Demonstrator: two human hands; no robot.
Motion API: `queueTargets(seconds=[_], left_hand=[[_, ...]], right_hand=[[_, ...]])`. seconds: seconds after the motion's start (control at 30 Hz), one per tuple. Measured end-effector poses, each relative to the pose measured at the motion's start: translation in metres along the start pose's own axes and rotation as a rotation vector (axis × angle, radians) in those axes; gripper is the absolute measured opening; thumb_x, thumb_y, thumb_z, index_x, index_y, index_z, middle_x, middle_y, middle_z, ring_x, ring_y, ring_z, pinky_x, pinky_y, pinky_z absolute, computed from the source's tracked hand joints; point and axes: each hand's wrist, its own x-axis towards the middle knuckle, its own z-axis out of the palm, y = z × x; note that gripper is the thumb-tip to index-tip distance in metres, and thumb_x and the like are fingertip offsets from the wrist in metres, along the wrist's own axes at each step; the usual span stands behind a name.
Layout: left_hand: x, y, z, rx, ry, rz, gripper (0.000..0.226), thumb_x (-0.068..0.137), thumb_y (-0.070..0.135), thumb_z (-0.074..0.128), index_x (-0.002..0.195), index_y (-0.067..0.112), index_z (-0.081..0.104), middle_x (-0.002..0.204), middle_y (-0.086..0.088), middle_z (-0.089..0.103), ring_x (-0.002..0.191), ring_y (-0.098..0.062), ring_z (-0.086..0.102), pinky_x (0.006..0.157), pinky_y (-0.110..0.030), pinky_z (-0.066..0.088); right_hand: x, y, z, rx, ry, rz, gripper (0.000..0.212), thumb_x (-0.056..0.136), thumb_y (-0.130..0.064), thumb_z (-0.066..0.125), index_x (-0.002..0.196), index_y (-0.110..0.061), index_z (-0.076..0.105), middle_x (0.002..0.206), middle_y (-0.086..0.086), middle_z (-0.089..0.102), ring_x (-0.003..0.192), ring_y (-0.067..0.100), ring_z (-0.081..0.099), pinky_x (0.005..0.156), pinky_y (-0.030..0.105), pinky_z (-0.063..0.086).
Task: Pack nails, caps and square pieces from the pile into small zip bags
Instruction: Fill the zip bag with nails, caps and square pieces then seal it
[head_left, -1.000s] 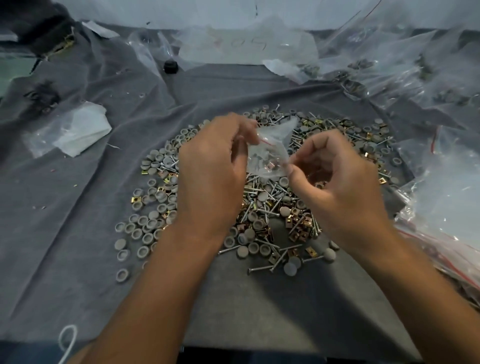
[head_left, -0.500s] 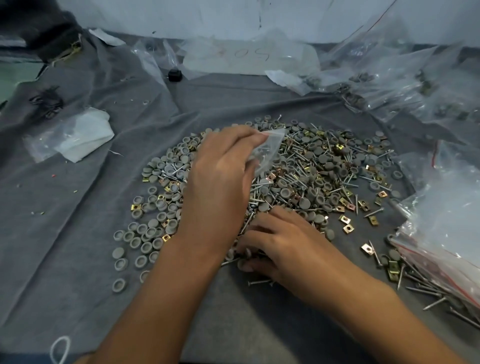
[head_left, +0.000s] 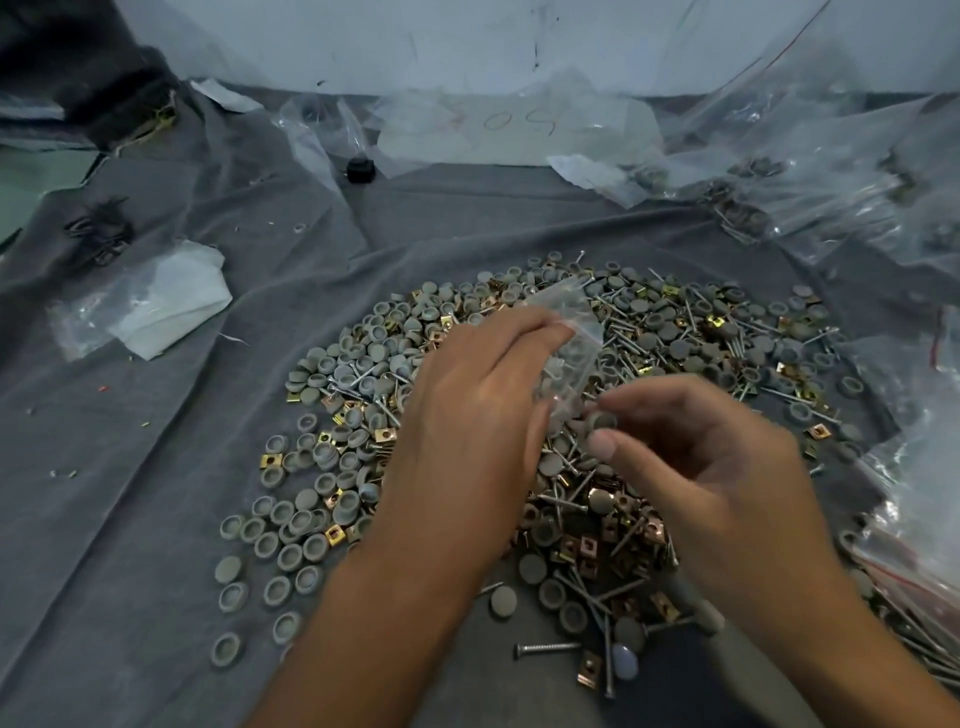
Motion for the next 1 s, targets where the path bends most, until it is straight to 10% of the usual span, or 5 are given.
queueTargets(seconds=[0.17, 0.73, 0.87, 1.0], left_hand=[[-0.001, 0.006, 0.001, -0.103, -0.058, -0.040, 0.052, 0.082, 0.026, 0.077, 0.132, 0.023, 0.061, 0.129, 0.014, 0.057, 0.105, 0.003, 0.049, 0.101, -0.020, 0.042], [-0.003, 0.016, -0.004, -0.217, -0.096, -0.114, 0.049, 0.084, 0.019, 0.076, 0.132, 0.021, 0.063, 0.123, 0.014, 0.056, 0.107, 0.001, 0.052, 0.094, -0.011, 0.043], [-0.004, 0.012, -0.006, -0.029, 0.078, -0.152, 0.052, 0.083, 0.020, 0.071, 0.133, 0.018, 0.059, 0.127, 0.005, 0.055, 0.112, -0.006, 0.051, 0.098, -0.027, 0.051], [-0.004, 0.007, 0.000, 0.128, 0.179, -0.102, 0.053, 0.080, 0.010, 0.075, 0.131, 0.011, 0.060, 0.126, -0.003, 0.057, 0.111, -0.016, 0.051, 0.096, -0.030, 0.043]], right_hand=[[0.005, -0.007, 0.001, 0.133, 0.153, -0.018, 0.018, 0.080, -0.017, 0.079, 0.095, -0.024, 0.073, 0.095, -0.002, 0.076, 0.089, 0.017, 0.074, 0.075, 0.021, 0.058], [0.007, -0.004, 0.002, -0.555, 0.229, -0.355, 0.015, 0.091, -0.022, 0.073, 0.105, -0.016, 0.076, 0.110, -0.001, 0.064, 0.102, 0.021, 0.058, 0.089, 0.015, 0.040], [0.009, 0.009, -0.024, -0.631, -0.051, -0.120, 0.016, 0.089, -0.040, 0.064, 0.105, -0.036, 0.067, 0.102, -0.019, 0.058, 0.088, -0.007, 0.054, 0.074, 0.007, 0.040], [0.007, 0.026, -0.033, -0.831, -0.338, 0.058, 0.036, 0.080, -0.057, 0.059, 0.114, -0.046, 0.061, 0.110, -0.027, 0.046, 0.102, 0.000, 0.049, 0.085, 0.022, 0.048]])
